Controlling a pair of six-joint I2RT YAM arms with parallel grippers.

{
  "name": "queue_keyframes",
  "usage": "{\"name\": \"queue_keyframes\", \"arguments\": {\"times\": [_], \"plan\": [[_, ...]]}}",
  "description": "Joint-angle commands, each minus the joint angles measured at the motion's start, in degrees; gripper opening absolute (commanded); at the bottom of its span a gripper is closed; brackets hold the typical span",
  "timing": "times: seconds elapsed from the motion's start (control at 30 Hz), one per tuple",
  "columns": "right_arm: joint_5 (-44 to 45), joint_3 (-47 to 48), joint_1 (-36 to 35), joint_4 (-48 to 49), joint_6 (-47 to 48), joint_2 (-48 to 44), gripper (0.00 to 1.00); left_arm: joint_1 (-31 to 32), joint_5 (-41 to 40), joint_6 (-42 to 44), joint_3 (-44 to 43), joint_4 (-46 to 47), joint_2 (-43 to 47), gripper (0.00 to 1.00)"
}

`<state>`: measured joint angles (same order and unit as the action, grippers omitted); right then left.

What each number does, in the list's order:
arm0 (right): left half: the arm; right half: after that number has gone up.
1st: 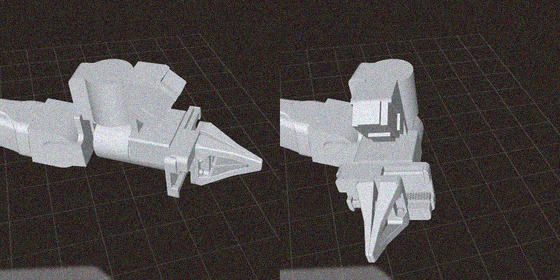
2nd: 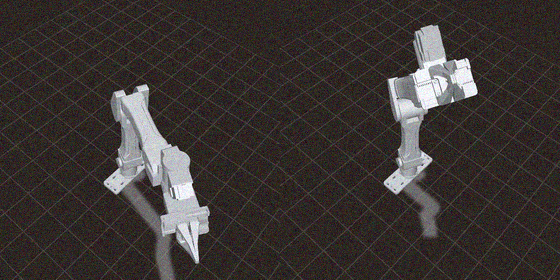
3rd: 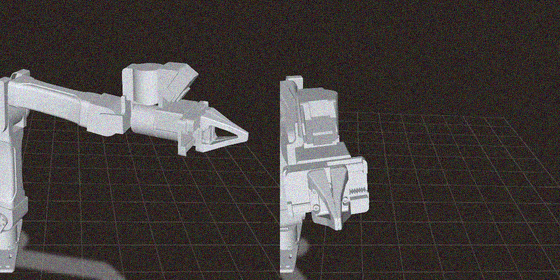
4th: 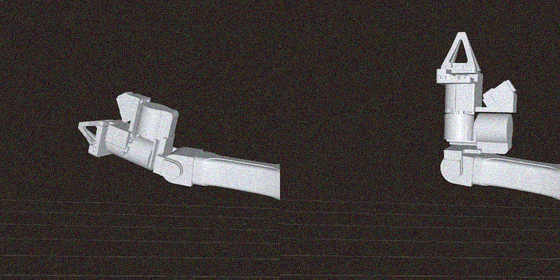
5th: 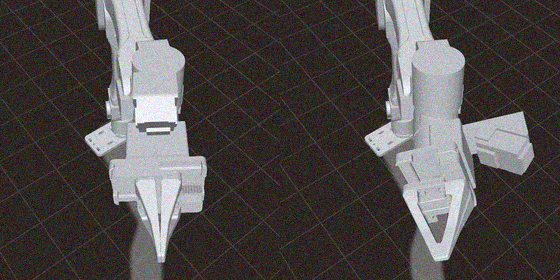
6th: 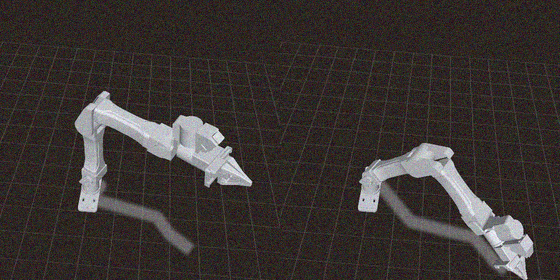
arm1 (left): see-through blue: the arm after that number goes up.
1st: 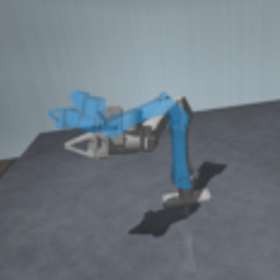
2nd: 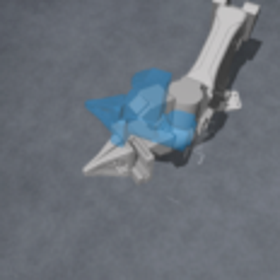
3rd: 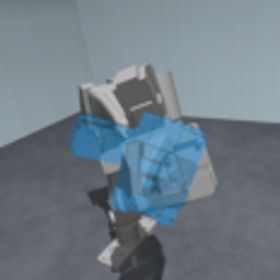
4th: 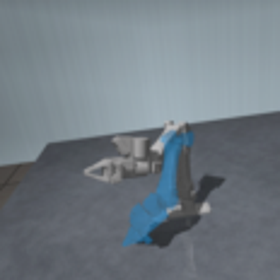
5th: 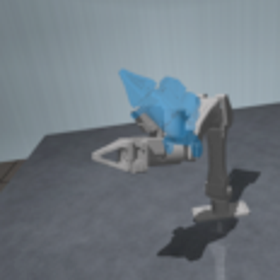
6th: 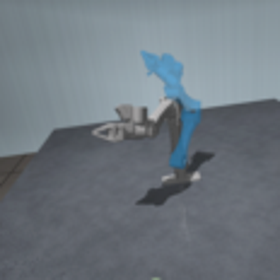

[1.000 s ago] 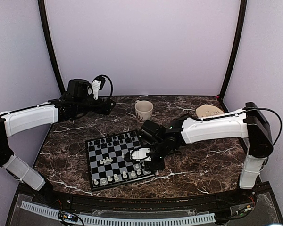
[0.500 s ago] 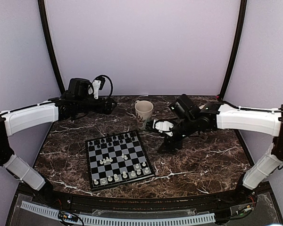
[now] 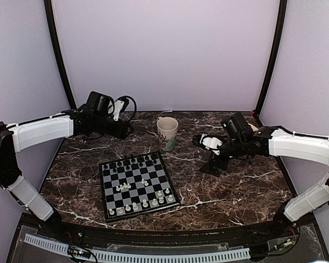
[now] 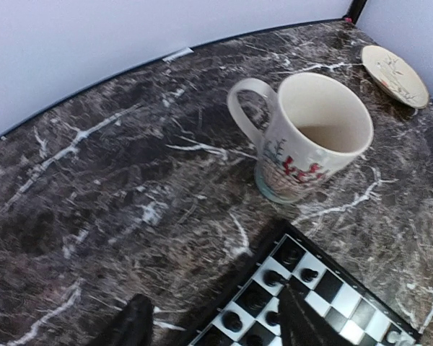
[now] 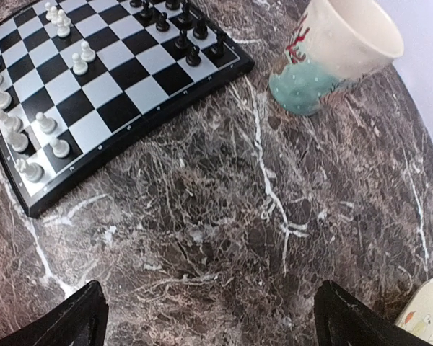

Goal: Set up the chess pieces on the board
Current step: Pick up the pawn from the chessboard.

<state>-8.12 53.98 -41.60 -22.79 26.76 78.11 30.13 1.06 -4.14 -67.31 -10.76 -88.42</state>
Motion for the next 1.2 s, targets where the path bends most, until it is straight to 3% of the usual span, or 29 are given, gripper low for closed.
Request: {"name": "queue_keyframes", "arguments": {"times": [0.0, 0.07, 0.2, 0.27, 0.33, 0.6, 0.87, 1.07, 1.17], "plan": [[-5.17, -0.30, 3.57, 2.14, 1.33, -1.16, 1.00, 1.15, 13.43, 5.45, -1.39, -6.95, 1.50, 0.54], [-4.95, -0.27, 4.33, 2.60, 1.20, -0.92, 1.00, 3.67, 13.91, 8.15, -2.27, -10.68, 0.99, 0.53], [-6.72, -0.16, 4.65, 1.36, 2.72, -0.32, 1.00, 12.31, 2.76, 13.49, -5.01, -19.60, -2.60, 0.51], [-3.12, -0.29, 4.70, 3.23, 0.61, -0.51, 1.00, 14.74, 1.03, 13.82, -6.96, -24.40, -4.96, 0.48], [3.45, -1.17, 4.73, 6.84, -1.72, -1.00, 1.00, 16.16, 0.59, 12.93, -8.53, -27.55, -6.62, 0.45], [15.31, -2.95, 4.79, 12.93, -6.20, 0.25, 1.00, 17.20, 1.70, 8.56, -10.71, -32.55, -10.74, 0.34], [9.48, -1.98, 4.87, 10.03, -3.61, 2.50, 1.00, 17.58, 3.75, 6.61, -11.00, -32.85, -14.97, 0.31], [6.17, -1.64, 4.87, 8.33, -1.83, 2.59, 0.86, 17.59, 2.42, 6.16, -11.22, -31.74, -16.45, 0.29], [4.93, -1.56, 4.86, 8.28, -1.98, 2.45, 0.85, 17.64, 1.73, 6.03, -11.79, -32.05, -17.91, 0.27]]}}
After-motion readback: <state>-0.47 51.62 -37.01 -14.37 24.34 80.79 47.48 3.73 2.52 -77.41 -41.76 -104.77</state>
